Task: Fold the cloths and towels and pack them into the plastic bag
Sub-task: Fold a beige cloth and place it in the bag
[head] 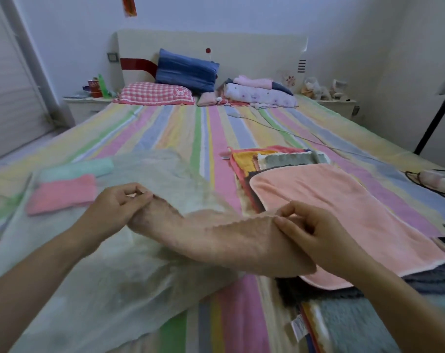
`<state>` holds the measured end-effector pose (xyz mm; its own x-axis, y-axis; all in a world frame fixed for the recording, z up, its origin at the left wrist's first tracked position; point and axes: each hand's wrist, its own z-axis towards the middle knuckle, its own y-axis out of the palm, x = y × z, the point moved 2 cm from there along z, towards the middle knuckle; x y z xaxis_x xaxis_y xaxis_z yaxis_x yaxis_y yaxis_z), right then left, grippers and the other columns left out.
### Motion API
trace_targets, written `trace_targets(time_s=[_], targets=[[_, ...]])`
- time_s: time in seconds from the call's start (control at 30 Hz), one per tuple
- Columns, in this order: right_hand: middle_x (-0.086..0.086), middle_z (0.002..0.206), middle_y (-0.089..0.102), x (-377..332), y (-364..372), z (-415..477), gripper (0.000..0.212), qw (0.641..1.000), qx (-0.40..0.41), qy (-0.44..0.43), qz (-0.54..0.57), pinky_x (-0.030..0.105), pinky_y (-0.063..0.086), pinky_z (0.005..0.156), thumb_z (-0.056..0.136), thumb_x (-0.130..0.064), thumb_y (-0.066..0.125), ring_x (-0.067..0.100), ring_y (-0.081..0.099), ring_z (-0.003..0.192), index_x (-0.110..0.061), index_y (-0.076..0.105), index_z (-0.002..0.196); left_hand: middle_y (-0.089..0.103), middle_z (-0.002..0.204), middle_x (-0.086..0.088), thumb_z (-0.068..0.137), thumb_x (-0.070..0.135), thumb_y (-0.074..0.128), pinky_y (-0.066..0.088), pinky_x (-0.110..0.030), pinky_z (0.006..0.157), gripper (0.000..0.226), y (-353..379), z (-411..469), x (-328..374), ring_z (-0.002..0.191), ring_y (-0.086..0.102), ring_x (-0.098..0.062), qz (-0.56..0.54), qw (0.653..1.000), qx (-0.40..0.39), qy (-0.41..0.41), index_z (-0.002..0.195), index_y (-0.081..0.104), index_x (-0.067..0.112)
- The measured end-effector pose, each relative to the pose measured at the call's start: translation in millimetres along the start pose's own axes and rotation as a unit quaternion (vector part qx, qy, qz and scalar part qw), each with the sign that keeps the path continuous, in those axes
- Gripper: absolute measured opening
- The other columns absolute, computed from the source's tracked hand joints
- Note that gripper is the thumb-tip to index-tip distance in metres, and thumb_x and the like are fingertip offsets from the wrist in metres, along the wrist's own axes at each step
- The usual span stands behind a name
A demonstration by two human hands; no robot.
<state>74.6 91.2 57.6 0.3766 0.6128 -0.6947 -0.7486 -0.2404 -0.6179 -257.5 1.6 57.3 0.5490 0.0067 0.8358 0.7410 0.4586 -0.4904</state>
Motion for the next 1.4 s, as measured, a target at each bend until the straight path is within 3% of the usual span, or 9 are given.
trace_targets(time_s=[0.13, 0.27, 0.37, 0.57, 0.73, 0.87, 1.13, 1.27, 1.4], targets=[[-0.007, 0.057, 0.054, -2.3, 14.0, -5.1, 0.015, 0.984, -0.170, 0.054, -0.021, 0.020, 0.032, 0.052, 0.090, -0.036, 0.061, 0.002, 0.042, 0.052, -0.029, 0.067, 0.079, 0.069, 0.080, -0.022, 0.091, 0.041, 0.060, 0.041, -0.034, 0.071, 0.025, -10.6, -35.5, -23.6, 0.071, 0.062, -0.036, 0.039, 0.981, -0.170, -0.087, 0.083, 0.071, 0.020], [0.000, 0.065, 0.057, 10.5, 23.2, -5.7, 0.013, 0.965, -0.234, 0.105, -0.061, 0.028, 0.038, 0.059, 0.089, -0.044, 0.062, 0.008, 0.045, 0.057, -0.034, 0.066, 0.081, 0.068, 0.082, -0.019, 0.082, 0.059, 0.060, 0.042, -0.032, 0.062, 0.046, -1.6, -47.0, -38.9, 0.066, 0.059, -0.027, 0.101, 0.949, -0.259, -0.151, 0.089, 0.070, 0.015], [-0.003, 0.070, 0.062, 23.0, 32.9, -5.2, 0.013, 0.959, -0.229, 0.101, -0.132, 0.028, 0.045, 0.065, 0.089, -0.043, 0.061, 0.004, 0.051, 0.062, -0.035, 0.064, 0.079, 0.065, 0.071, -0.004, 0.092, 0.038, 0.060, 0.036, -0.022, 0.048, 0.028, 5.5, -36.7, -47.6, 0.057, 0.054, -0.011, 0.141, 0.953, -0.203, -0.175, 0.085, 0.071, 0.013], [-0.017, 0.071, 0.059, 51.1, 38.8, 10.4, 0.010, 0.973, -0.076, 0.133, -0.172, 0.021, 0.037, 0.059, 0.091, -0.035, 0.062, 0.002, 0.054, 0.072, -0.037, 0.062, 0.081, 0.061, 0.063, 0.000, 0.095, 0.025, 0.057, 0.037, -0.025, 0.047, 0.021, 15.9, -2.1, -63.1, 0.054, 0.052, -0.014, 0.111, 0.982, -0.044, -0.146, 0.082, 0.067, 0.011], [-0.018, 0.092, 0.062, 65.0, 51.8, 20.1, 0.005, 0.959, -0.066, 0.120, -0.249, 0.031, 0.047, 0.073, 0.088, -0.043, 0.061, 0.008, 0.059, 0.088, -0.041, 0.059, 0.084, 0.067, 0.084, 0.004, 0.092, 0.029, 0.060, 0.046, -0.030, 0.069, 0.015, 33.5, 18.2, -83.2, 0.083, 0.064, -0.019, 0.216, 0.971, 0.004, -0.104, 0.081, 0.066, 0.019], [-0.021, 0.095, 0.058, 64.4, 57.2, 22.2, 0.011, 0.944, -0.125, 0.109, -0.285, 0.024, 0.042, 0.067, 0.087, -0.051, 0.059, 0.004, 0.054, 0.088, -0.040, 0.056, 0.089, 0.069, 0.097, 0.004, 0.090, 0.035, 0.063, 0.050, -0.033, 0.084, 0.014, 46.2, 23.2, -90.5, 0.097, 0.063, -0.019, 0.271, 0.951, -0.065, -0.137, 0.086, 0.066, 0.022], [-0.019, 0.094, 0.051, 62.0, 54.6, 28.7, 0.029, 0.921, -0.204, 0.152, -0.295, 0.024, 0.044, 0.070, 0.084, -0.049, 0.065, 0.007, 0.052, 0.091, -0.037, 0.051, 0.106, 0.062, 0.076, -0.006, 0.076, 0.013, 0.081, 0.042, -0.018, 0.048, 0.021, 47.5, 20.6, -83.1, 0.065, 0.057, -0.014, 0.061, 0.960, -0.134, -0.239, 0.090, 0.068, 0.004], [-0.016, 0.083, 0.054, 54.2, 55.3, 35.5, 0.014, 0.897, -0.255, 0.157, -0.325, 0.026, 0.043, 0.067, 0.084, -0.047, 0.064, 0.010, 0.052, 0.083, -0.037, 0.055, 0.090, 0.069, 0.080, -0.009, 0.076, 0.009, 0.080, 0.050, -0.021, 0.057, 0.018, 29.9, 15.9, -80.1, 0.069, 0.064, -0.016, -0.008, 0.965, -0.110, -0.240, 0.088, 0.068, 0.004], [-0.011, 0.063, 0.058, 35.5, 53.2, 62.3, 0.024, 0.947, -0.207, 0.154, -0.193, 0.027, 0.042, 0.061, 0.083, -0.039, 0.068, 0.010, 0.056, 0.066, -0.024, 0.059, 0.067, 0.069, 0.080, -0.009, 0.075, 0.012, 0.080, 0.048, -0.028, 0.062, 0.017, -10.8, 9.7, -85.7, 0.071, 0.063, -0.018, -0.063, 0.972, -0.048, -0.221, 0.086, 0.067, 0.008]])
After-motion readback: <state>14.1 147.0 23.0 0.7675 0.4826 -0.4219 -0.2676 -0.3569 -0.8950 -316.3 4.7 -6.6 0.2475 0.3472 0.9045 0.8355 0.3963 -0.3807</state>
